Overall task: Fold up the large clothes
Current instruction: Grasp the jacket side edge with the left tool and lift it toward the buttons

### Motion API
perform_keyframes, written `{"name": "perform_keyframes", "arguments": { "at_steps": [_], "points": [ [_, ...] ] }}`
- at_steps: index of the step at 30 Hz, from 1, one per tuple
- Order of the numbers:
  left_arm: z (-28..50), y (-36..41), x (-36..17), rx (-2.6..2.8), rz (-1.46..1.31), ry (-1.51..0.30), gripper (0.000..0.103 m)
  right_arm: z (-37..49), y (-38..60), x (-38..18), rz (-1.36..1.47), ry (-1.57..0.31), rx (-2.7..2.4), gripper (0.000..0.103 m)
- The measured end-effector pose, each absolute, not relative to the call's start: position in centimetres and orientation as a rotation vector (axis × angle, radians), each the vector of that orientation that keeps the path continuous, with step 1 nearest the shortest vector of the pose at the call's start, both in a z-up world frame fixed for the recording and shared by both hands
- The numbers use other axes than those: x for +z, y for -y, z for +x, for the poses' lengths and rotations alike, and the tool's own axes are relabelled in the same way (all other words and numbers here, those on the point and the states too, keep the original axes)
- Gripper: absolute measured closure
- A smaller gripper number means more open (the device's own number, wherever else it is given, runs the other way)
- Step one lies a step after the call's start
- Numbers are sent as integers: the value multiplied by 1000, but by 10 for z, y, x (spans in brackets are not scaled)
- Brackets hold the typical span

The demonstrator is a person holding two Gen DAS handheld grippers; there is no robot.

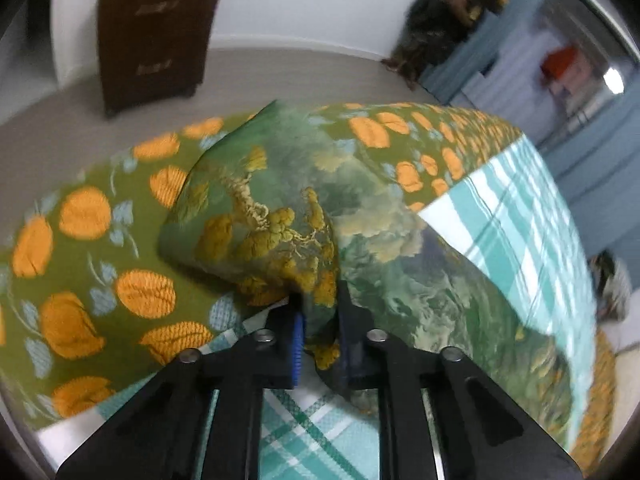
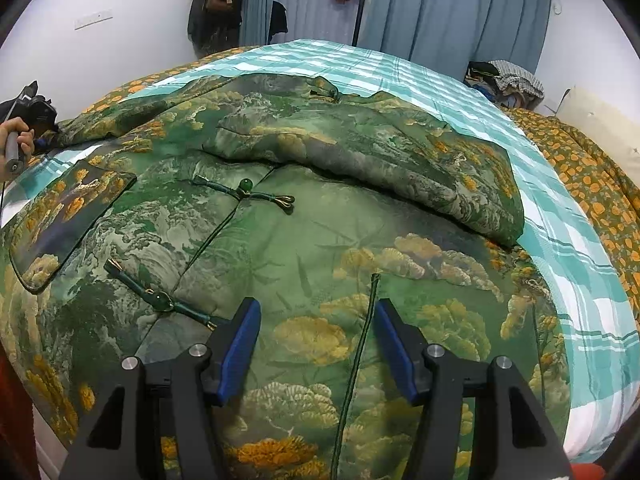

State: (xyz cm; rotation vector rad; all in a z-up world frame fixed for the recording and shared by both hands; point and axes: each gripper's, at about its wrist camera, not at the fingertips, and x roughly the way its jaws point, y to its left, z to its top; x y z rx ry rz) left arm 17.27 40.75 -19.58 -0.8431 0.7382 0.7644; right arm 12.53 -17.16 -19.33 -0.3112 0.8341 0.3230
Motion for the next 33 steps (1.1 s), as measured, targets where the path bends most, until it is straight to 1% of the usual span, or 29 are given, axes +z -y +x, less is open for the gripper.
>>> {"name": "perform_keyframes", "arguments": {
  "at_steps": [5, 9, 10, 12, 14, 17, 20, 23, 27, 29, 30, 32, 33],
  "points": [
    [190, -362, -136, 708, -554, -702, 95, 126, 173, -194, -288, -838, 325, 42],
    [213, -276, -70, 562, -227, -620, 95, 127, 174, -193, -270, -837, 326, 42],
    [216, -261, -61, 534, -184, -607, 95, 127, 174, -193, -265, -836, 327, 42],
    [227, -202, -40, 419, -46, -566, 95, 127, 176, -193, -251, -838, 331, 42],
    [233, -154, -34, 333, 51, -547, 95, 128, 177, -191, -236, -840, 334, 42],
    [240, -91, -45, 229, 159, -554, 95, 127, 182, -188, -209, -842, 340, 42],
    [251, -39, -77, 143, 226, -620, 95, 125, 186, -185, -193, -840, 340, 42],
    [264, -6, -114, 93, 257, -710, 95, 124, 193, -182, -169, -841, 335, 42],
    [267, 18, -153, 66, 311, -800, 94, 125, 205, -178, -128, -845, 324, 42],
    [261, 24, -162, 65, 331, -823, 90, 127, 210, -175, -104, -848, 318, 42],
    [258, 25, -163, 62, 331, -832, 85, 129, 213, -173, -89, -848, 317, 42],
    [248, 28, -167, 31, 318, -857, 67, 134, 216, -168, -61, -847, 317, 42],
    [240, 29, -167, 12, 316, -860, 50, 136, 216, -166, -51, -848, 319, 42]
  ]
}}
